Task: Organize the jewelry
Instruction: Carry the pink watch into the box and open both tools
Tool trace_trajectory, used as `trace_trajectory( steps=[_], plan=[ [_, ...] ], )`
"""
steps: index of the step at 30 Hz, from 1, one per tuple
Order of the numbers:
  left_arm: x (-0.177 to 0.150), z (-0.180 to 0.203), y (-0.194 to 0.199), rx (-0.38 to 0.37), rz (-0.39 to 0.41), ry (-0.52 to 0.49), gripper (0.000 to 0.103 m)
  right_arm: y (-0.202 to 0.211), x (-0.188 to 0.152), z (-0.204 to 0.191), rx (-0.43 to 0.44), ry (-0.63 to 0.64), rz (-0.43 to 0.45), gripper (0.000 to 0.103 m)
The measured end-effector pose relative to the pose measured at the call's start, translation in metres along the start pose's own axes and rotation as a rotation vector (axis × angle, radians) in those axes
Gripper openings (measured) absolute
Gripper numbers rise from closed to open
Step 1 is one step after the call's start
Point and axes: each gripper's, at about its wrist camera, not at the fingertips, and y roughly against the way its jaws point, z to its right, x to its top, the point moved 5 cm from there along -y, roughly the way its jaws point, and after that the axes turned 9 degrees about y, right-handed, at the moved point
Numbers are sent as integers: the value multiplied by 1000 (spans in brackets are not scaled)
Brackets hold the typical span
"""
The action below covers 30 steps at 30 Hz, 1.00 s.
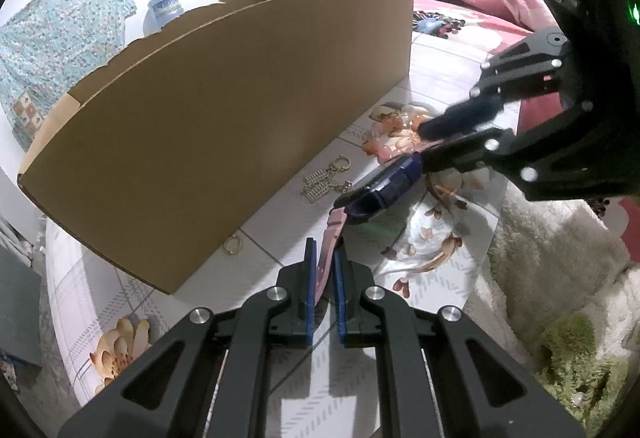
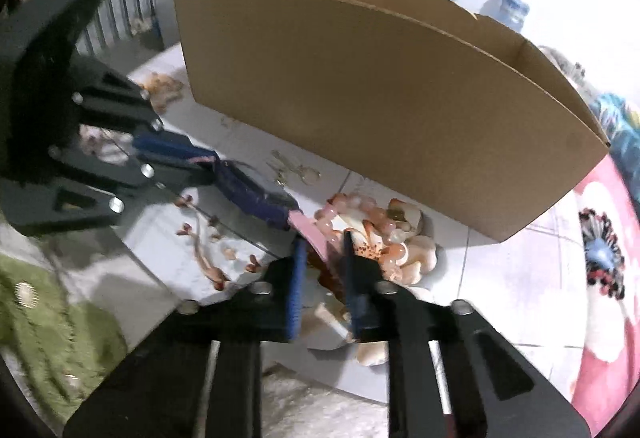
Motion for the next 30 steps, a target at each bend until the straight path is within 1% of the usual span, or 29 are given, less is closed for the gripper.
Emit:
trace_trajectory(
  steps=[3,4,9,12,15,18,20,22,23,25,26,27,28,29,30],
  plan=[
    [1,-1,4,12,17,-2,3,6,4,-1,-45,18,28,2],
    [4,-1,8,20,34,-4,3,9,5,-1,-57,17,42,1],
    [16,-1,30,33,98,-10,3,26,15,8,-123,15,94,1],
    [27,-2,48,12,134,8,3,45,26,19,-150,1,134,1],
    [46,-9,70,-26,175,46,3,62,41,28,-133,-37,181,1],
    [71,-22,92,-88,208,96,3,82,58,52,-73,-95,230,1],
    [88,-31,101,-121,220,118,3,85,72,67,-20,-131,243,1],
    [108,-46,105,-151,212,143,3,80,92,86,50,-166,237,1],
    [117,-52,104,-164,205,156,3,77,100,90,68,-175,228,1],
    [136,-66,92,-173,174,171,3,58,119,111,120,-203,182,1],
    [142,-73,84,-168,150,180,3,53,121,113,141,-215,160,1],
    [150,-83,69,-172,100,202,3,43,125,115,164,-230,124,1],
    [155,-90,57,-179,59,220,3,24,131,125,190,-247,66,1],
    [161,-100,38,-182,-3,257,3,14,134,127,208,-255,27,1],
    [162,-107,26,-186,-46,278,3,-2,137,132,231,-263,-23,1]
  ],
)
